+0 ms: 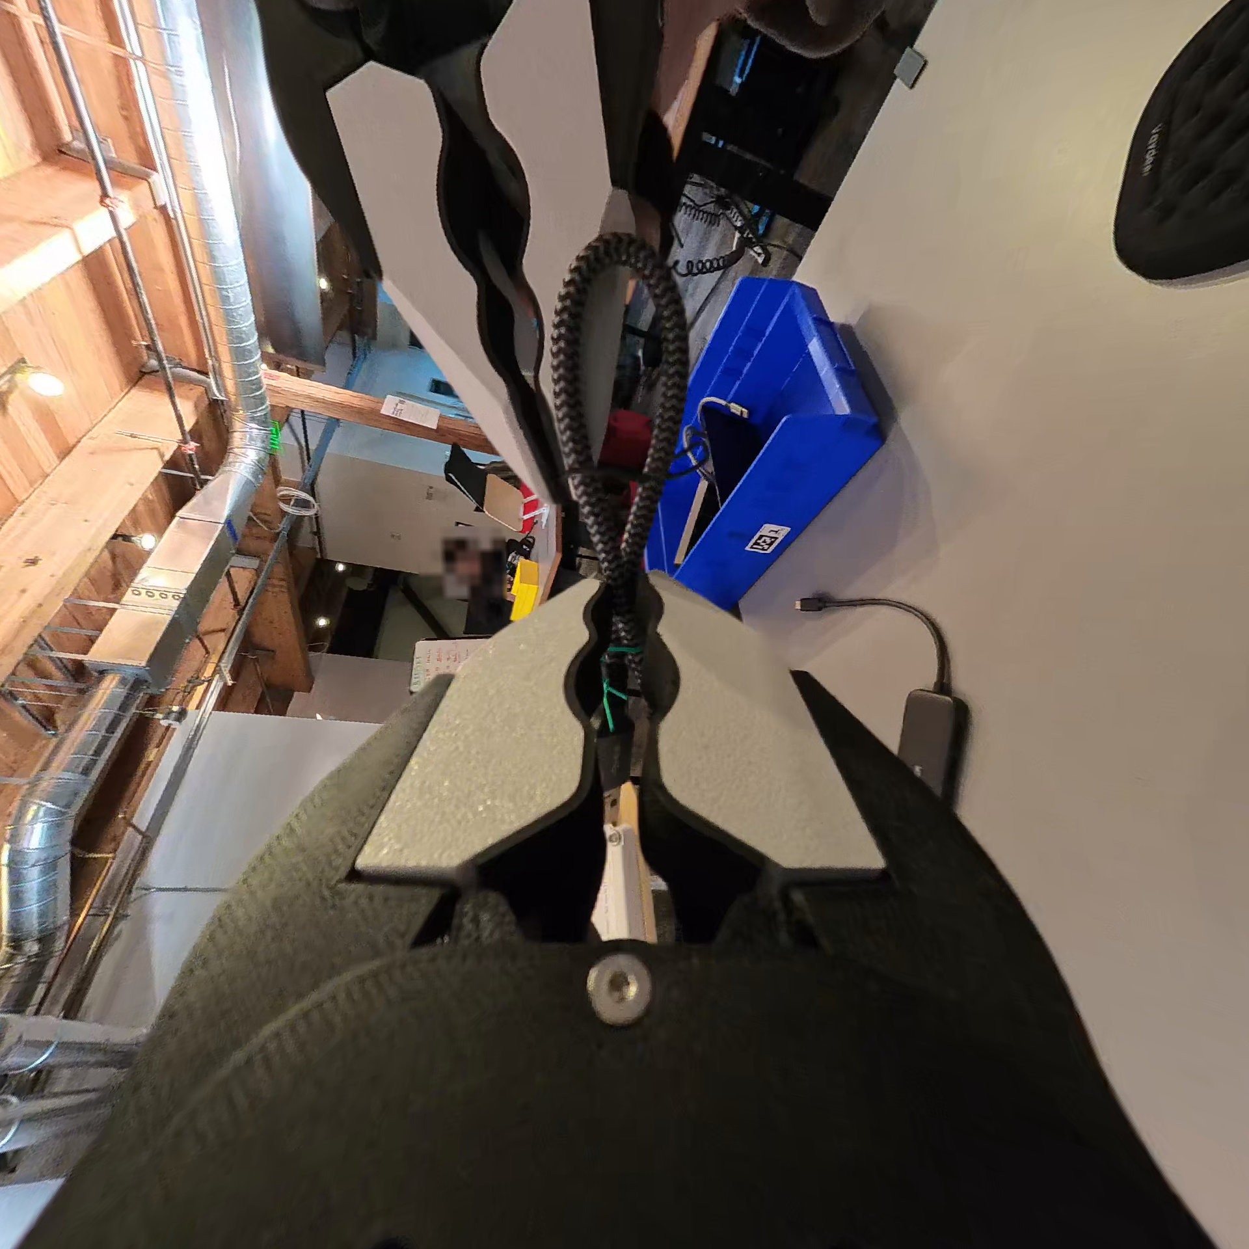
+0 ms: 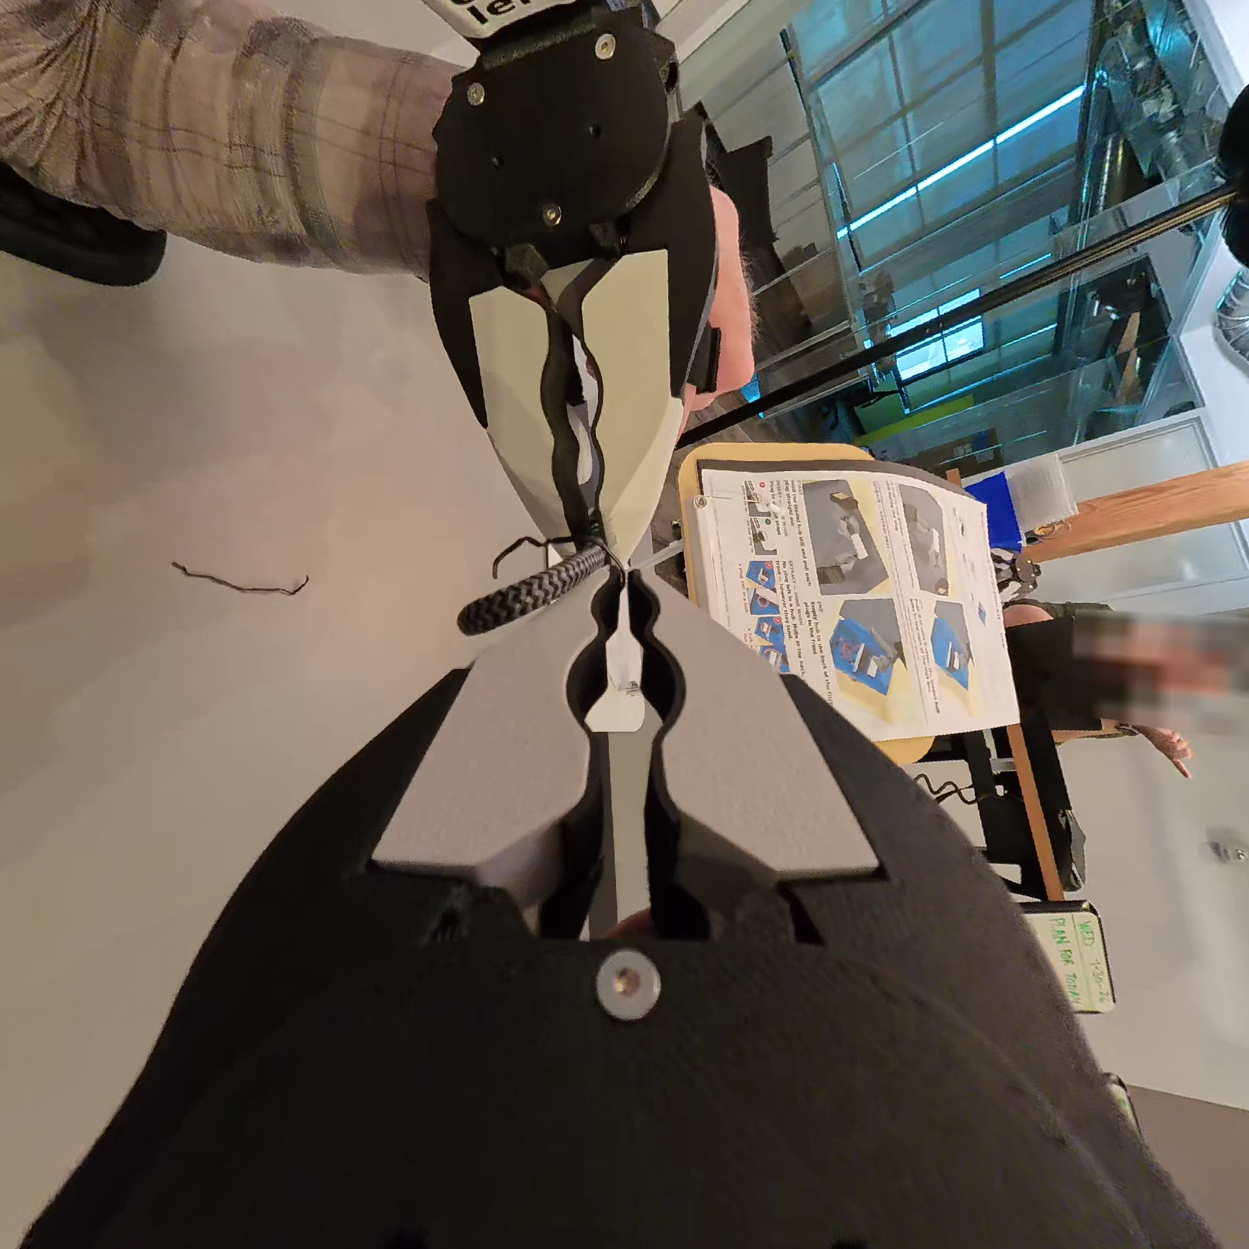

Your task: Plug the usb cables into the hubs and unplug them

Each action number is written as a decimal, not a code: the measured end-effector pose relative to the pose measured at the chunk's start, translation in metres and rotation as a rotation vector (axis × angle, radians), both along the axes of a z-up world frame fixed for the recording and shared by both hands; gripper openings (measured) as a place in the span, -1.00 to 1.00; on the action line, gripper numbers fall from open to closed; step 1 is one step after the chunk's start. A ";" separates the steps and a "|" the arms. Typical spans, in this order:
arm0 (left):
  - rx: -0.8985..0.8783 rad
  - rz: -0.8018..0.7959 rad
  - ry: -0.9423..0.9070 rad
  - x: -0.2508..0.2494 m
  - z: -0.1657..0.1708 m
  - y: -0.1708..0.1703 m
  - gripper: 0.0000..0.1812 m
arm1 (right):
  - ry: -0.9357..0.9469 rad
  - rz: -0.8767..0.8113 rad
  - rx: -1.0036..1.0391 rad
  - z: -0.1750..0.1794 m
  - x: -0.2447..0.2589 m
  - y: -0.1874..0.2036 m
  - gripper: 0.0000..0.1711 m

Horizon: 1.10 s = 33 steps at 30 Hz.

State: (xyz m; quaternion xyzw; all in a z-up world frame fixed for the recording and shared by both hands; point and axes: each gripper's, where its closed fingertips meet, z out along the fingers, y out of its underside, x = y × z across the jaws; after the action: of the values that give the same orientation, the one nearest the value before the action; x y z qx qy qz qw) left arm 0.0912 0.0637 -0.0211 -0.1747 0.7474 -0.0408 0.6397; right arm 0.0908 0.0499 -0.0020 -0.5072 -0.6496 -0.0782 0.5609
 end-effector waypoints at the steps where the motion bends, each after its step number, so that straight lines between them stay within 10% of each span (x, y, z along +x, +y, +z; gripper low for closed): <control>1: 0.003 0.002 -0.004 -0.001 0.001 0.000 -0.93 | -0.005 0.001 0.000 0.001 -0.001 -0.001 -1.00; 33: 0.123 0.026 -0.171 -0.015 0.039 -0.011 -0.93 | -0.048 0.021 0.030 0.046 -0.016 -0.014 -0.89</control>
State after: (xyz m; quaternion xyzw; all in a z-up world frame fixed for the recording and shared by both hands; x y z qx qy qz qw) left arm 0.0762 0.0529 0.0182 -0.1408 0.6890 -0.0013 0.7109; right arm 0.0748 0.0357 0.0439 -0.4898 -0.6669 -0.0943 0.5536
